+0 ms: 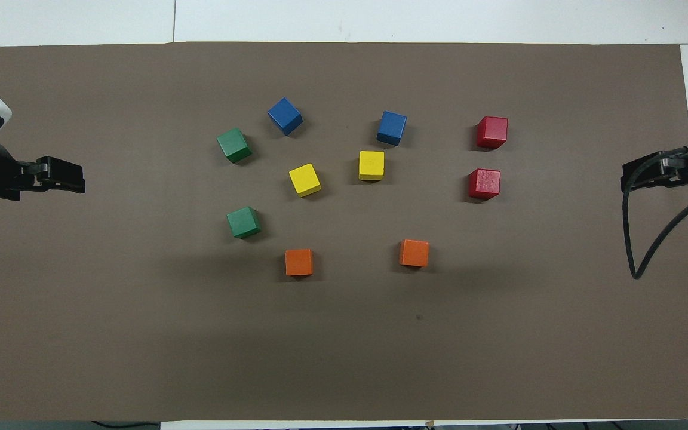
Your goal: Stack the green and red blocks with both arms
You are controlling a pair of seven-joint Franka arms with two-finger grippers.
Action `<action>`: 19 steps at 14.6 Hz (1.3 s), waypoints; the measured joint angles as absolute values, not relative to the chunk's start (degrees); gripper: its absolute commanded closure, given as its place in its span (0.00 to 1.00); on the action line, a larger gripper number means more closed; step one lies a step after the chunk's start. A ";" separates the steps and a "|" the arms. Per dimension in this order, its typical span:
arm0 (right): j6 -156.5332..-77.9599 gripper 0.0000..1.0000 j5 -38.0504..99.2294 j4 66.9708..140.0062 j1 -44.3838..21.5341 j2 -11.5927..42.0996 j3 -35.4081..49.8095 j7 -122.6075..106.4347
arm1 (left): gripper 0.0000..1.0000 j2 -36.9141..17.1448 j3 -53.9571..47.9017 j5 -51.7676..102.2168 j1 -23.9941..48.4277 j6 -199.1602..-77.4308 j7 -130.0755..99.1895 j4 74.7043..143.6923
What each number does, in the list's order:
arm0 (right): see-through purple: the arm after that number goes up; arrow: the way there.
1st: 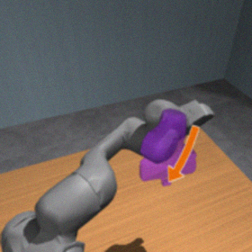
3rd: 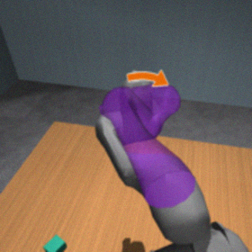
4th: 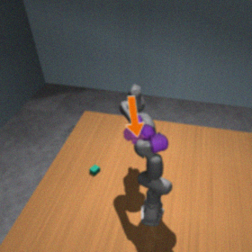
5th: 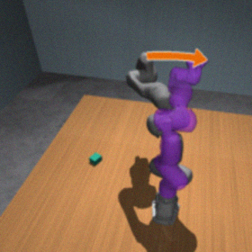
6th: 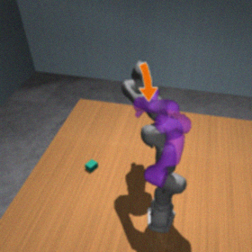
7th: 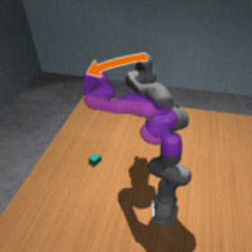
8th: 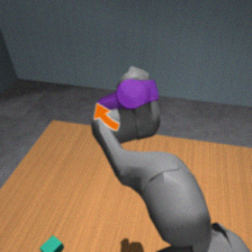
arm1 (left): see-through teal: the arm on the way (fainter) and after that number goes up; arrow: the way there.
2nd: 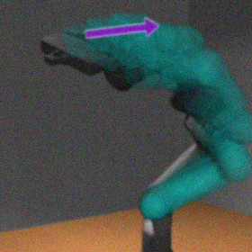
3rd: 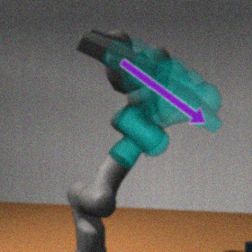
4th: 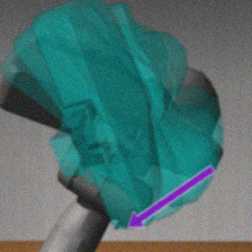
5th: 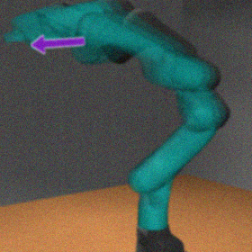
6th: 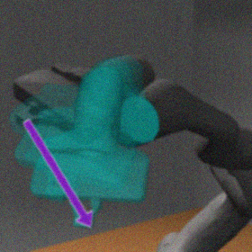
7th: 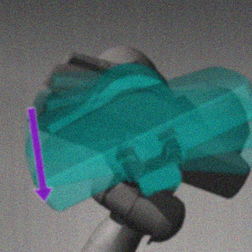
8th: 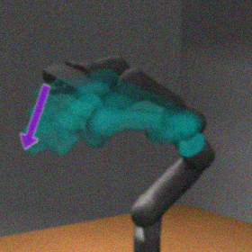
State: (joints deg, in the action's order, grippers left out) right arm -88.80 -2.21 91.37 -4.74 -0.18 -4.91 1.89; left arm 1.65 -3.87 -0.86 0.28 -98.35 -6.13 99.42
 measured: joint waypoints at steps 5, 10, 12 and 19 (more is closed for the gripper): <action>-88.80 0.00 -2.22 91.37 -4.82 -0.18 -4.86 1.89 | 0.00 1.65 -4.02 -0.85 0.28 -98.35 -6.13 99.42; -88.80 0.00 -2.22 91.40 -4.82 -0.18 -4.82 1.89 | 0.00 1.67 -4.24 -0.74 0.31 -98.96 -6.78 99.43; -88.80 0.00 -2.22 91.44 -4.80 -0.18 -4.83 1.89 | 0.00 1.57 -5.06 -0.59 0.61 -100.68 -9.83 99.55; -90.95 0.00 -2.22 93.88 -4.91 -0.42 -4.82 2.53 | 0.00 -5.57 -6.42 -0.46 11.84 -112.98 -30.88 107.50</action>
State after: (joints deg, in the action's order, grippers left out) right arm -90.95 -2.22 93.88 -4.91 -0.42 -4.82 2.53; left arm -5.57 -6.42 -0.46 11.84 -112.98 -30.88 107.50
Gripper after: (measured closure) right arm 0.000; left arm 0.000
